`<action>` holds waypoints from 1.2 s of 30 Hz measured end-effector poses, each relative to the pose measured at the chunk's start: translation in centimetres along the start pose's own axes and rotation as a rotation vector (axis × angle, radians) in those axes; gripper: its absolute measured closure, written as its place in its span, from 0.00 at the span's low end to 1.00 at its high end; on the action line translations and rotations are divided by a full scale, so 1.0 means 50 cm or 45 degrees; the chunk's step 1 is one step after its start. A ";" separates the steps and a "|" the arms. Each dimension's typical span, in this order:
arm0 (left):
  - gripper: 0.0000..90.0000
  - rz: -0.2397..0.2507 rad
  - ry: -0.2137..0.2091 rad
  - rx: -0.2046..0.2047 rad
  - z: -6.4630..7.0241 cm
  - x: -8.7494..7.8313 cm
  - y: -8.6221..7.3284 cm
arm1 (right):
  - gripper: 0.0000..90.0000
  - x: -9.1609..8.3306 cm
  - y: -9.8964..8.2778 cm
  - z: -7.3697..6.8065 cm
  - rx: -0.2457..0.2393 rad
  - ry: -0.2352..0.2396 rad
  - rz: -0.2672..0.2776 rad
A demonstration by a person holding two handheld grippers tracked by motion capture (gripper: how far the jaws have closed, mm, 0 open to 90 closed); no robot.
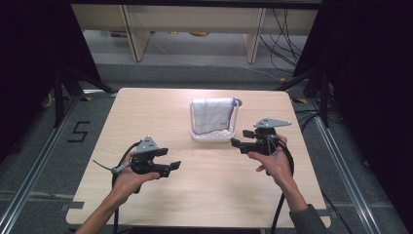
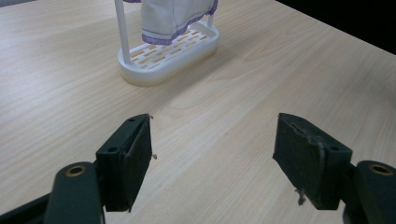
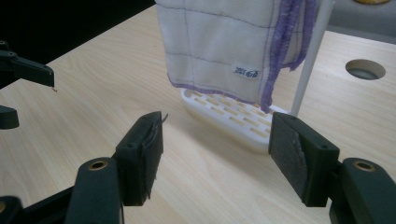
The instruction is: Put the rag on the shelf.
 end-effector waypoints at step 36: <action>0.26 -0.038 -0.019 0.039 0.036 -0.051 -0.115 | 0.32 0.003 -0.157 -0.089 0.030 0.069 -0.152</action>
Point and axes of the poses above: each handheld gripper's, and its own axes: x roughly forward along the jaws, y roughly out of its top, z roughly to its right, the point moved 4 cm from there along x, roughly forward along the jaws, and after that the axes turned 11 degrees about y, right-handed, at the moved point
